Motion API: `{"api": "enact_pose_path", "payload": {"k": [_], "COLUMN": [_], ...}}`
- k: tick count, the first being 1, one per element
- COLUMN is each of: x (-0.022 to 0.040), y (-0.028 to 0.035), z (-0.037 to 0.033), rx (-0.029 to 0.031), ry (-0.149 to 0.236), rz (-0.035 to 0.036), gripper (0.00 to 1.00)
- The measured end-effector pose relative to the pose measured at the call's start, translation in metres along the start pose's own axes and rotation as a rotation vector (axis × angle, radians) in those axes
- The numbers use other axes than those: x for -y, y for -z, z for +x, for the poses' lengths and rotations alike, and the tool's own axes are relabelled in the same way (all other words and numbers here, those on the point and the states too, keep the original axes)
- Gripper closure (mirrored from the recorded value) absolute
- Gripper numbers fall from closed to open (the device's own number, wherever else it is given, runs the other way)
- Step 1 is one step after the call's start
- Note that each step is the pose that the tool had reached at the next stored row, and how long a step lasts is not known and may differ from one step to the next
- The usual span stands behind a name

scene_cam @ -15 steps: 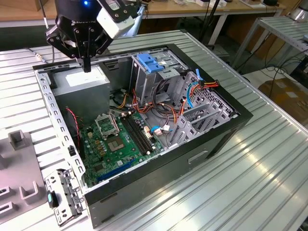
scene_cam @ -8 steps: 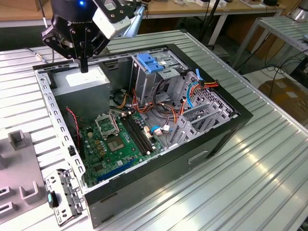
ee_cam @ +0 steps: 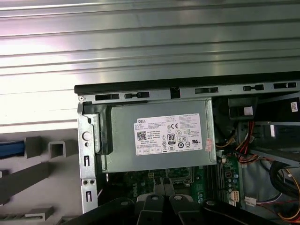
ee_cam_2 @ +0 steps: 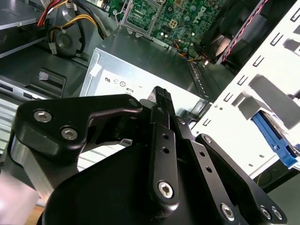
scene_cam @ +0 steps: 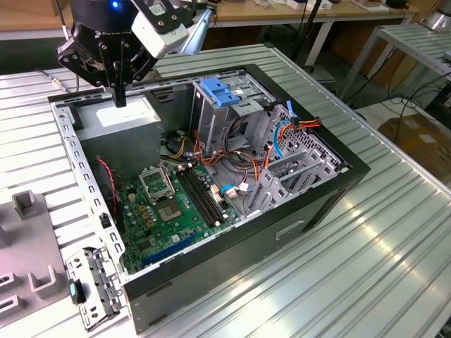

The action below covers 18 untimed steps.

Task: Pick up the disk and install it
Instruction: 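Reach for the disk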

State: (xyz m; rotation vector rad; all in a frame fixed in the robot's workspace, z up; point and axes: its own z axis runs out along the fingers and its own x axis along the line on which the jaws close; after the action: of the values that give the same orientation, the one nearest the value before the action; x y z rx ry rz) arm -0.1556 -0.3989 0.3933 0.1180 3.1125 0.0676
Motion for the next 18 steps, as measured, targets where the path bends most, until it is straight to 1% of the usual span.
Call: {"api": "enact_pose_path", "payload": {"k": [18], "x": [0.0011], "y": [0.0004], "z": [0.0152], "rx": [0.0000], "ry": [0.000], "rz": [0.0000], "gripper": [0.89]}}
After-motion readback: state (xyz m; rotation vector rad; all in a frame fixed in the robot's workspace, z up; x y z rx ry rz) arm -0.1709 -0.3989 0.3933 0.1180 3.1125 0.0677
